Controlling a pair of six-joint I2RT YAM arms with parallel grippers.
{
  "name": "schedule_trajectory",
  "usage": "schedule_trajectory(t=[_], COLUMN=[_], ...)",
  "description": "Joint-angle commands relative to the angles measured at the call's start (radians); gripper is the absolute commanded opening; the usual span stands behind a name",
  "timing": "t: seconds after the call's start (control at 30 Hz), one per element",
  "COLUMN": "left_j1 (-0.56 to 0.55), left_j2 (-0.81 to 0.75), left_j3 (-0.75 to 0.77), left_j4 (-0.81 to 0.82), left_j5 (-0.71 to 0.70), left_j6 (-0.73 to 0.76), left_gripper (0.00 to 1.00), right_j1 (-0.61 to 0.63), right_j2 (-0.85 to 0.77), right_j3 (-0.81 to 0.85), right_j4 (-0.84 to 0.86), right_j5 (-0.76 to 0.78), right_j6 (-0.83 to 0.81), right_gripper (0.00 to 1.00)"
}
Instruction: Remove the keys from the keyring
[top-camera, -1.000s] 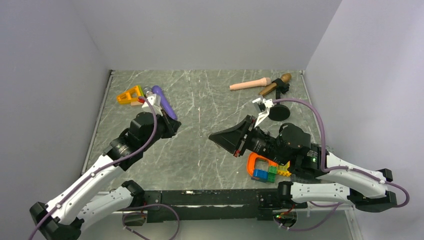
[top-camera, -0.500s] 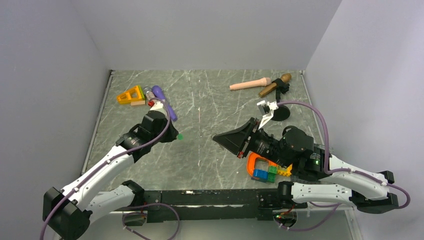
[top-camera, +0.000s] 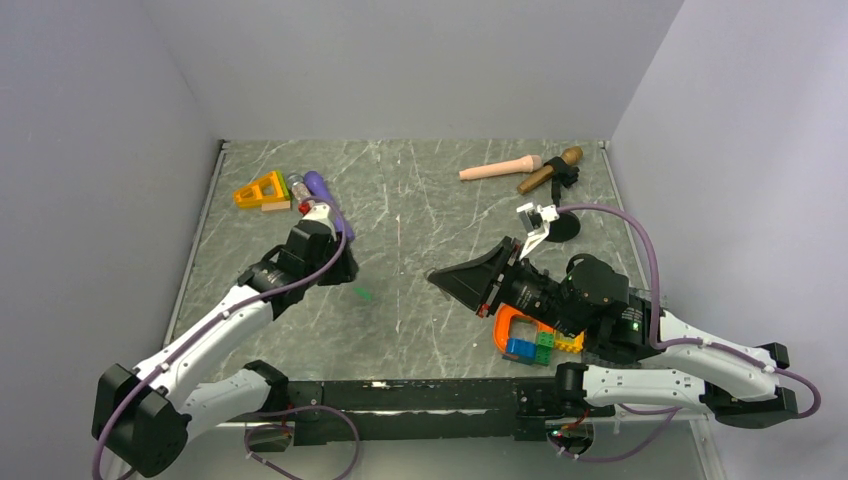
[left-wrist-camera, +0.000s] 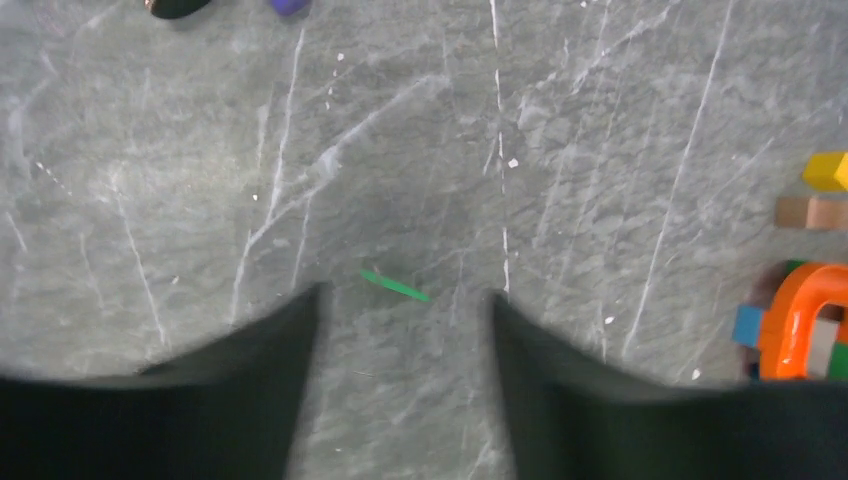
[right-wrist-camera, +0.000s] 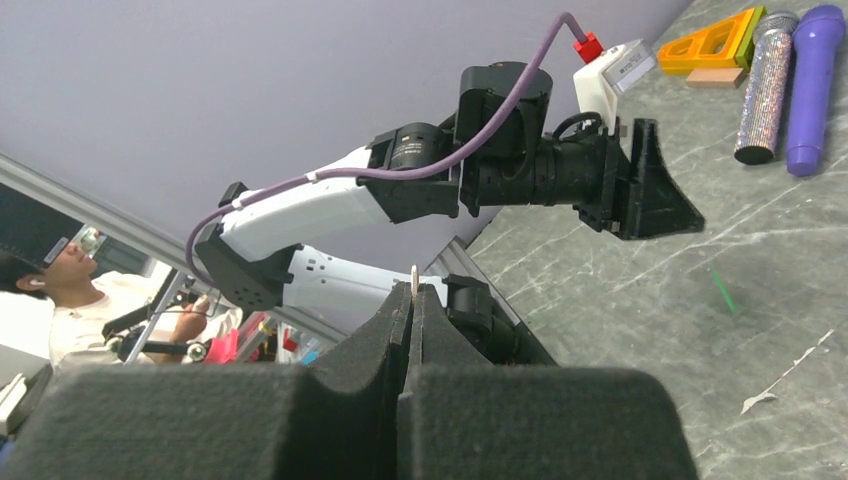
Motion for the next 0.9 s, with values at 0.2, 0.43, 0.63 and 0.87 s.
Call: schedule_trajectory(t=[0.2, 0.43, 0.63, 0.87], left_j1=[0.013, 0.013, 0.012, 0.012], left_j2=[-0.119, -0.254, -0.410, -0.546], left_j3=[0.083, 0.149, 0.159, 0.107], left_j4=[-0.059, -0.188, -0.295, -0.368], left_j5=[-0.006, -0.017, -0.042, -0.053], left_j6=[0.114, 0.160, 0.151, 0.168], left_gripper=[0.99, 0.99, 0.99, 0.99], right_j1=[0.003, 0.003, 0.004, 0.004], right_j2=[-0.011, 0.000, 0.009, 0.011], right_j3=[0.005, 0.003, -0.013, -0.054], right_j4=[-0.011, -0.020, -0.069, -0.141], right_j5=[0.027, 0.037, 0.072, 0.142], right_j6=[0.014, 0.019, 0.050, 0.103], right_gripper=[0.00, 0.00, 0.00, 0.00])
